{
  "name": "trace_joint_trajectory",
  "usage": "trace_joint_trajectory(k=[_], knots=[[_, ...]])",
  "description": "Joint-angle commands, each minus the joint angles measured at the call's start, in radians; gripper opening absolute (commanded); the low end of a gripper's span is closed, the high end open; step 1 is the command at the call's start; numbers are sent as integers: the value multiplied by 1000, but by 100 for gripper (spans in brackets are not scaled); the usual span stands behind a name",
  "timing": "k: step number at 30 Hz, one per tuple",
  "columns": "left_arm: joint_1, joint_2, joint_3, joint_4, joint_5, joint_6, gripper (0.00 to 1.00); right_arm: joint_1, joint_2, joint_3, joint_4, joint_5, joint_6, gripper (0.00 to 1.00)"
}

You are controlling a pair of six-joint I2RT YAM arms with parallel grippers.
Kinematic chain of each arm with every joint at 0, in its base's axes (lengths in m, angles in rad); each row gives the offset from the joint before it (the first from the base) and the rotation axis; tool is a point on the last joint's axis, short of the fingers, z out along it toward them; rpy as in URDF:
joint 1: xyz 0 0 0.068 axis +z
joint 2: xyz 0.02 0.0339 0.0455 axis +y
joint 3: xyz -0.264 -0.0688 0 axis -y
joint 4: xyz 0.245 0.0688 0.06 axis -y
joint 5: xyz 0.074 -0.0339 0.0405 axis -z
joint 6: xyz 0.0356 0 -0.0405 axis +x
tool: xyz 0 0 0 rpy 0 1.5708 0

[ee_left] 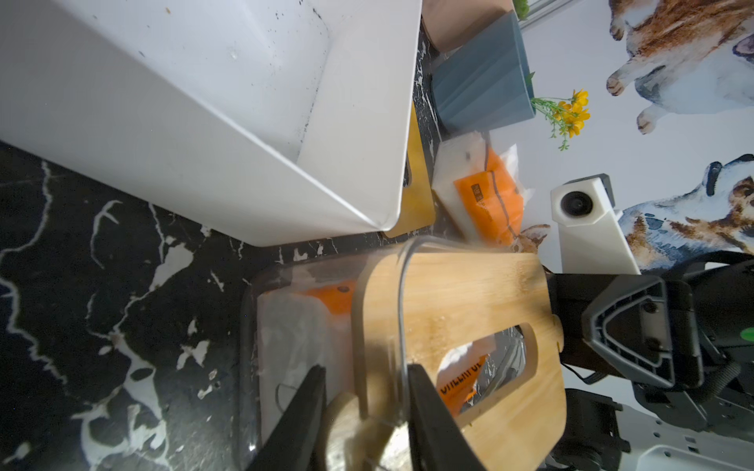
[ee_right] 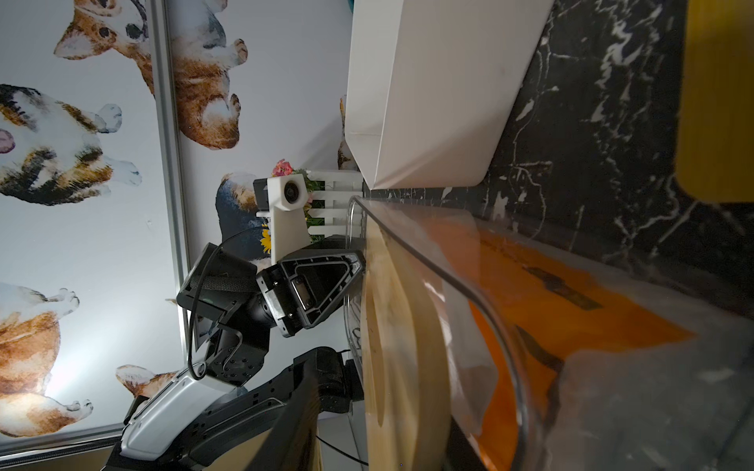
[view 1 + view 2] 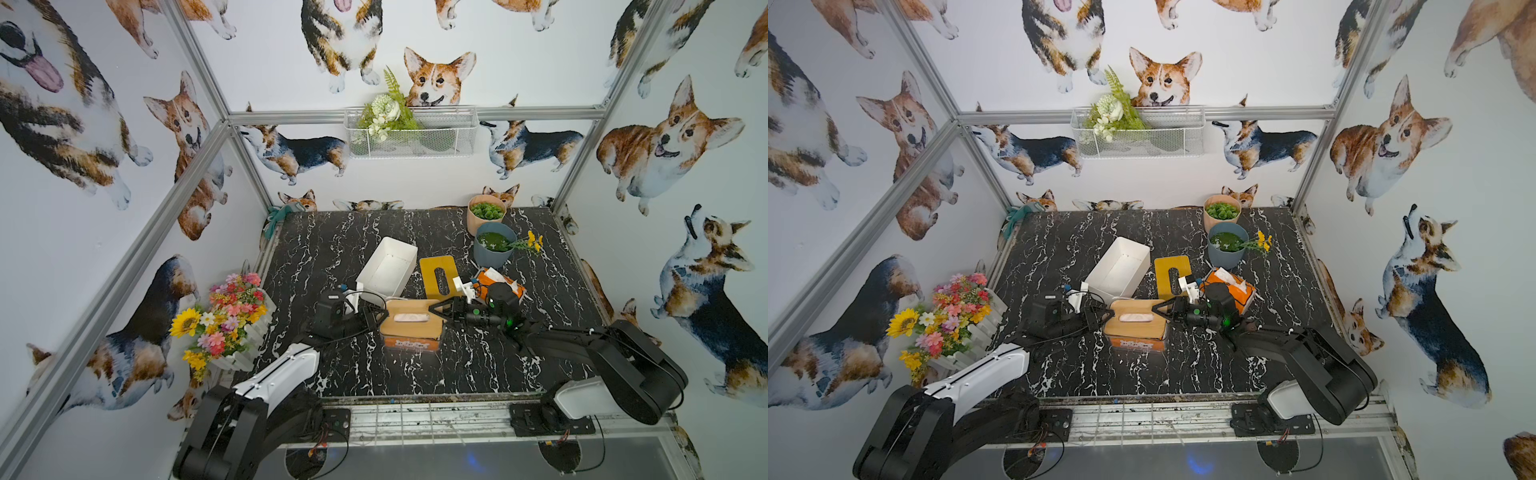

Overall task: Put the tissue paper into the tissue box
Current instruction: Close the box lid on the tissue box.

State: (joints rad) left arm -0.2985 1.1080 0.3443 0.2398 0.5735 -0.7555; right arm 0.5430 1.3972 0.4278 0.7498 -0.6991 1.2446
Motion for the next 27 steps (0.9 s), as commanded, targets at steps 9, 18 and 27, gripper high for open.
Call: trace_joint_trajectory(k=[9, 18, 27], knots=[[-1, 5, -8, 24, 11, 21, 35, -7, -47, 69, -183, -7, -114, 45], [-1, 23, -17, 36, 9, 24, 35, -41, -121, 89, -277, -25, -153, 47], [-1, 41, -24, 53, 10, 21, 35, -99, -209, 102, -450, -40, -243, 48]])
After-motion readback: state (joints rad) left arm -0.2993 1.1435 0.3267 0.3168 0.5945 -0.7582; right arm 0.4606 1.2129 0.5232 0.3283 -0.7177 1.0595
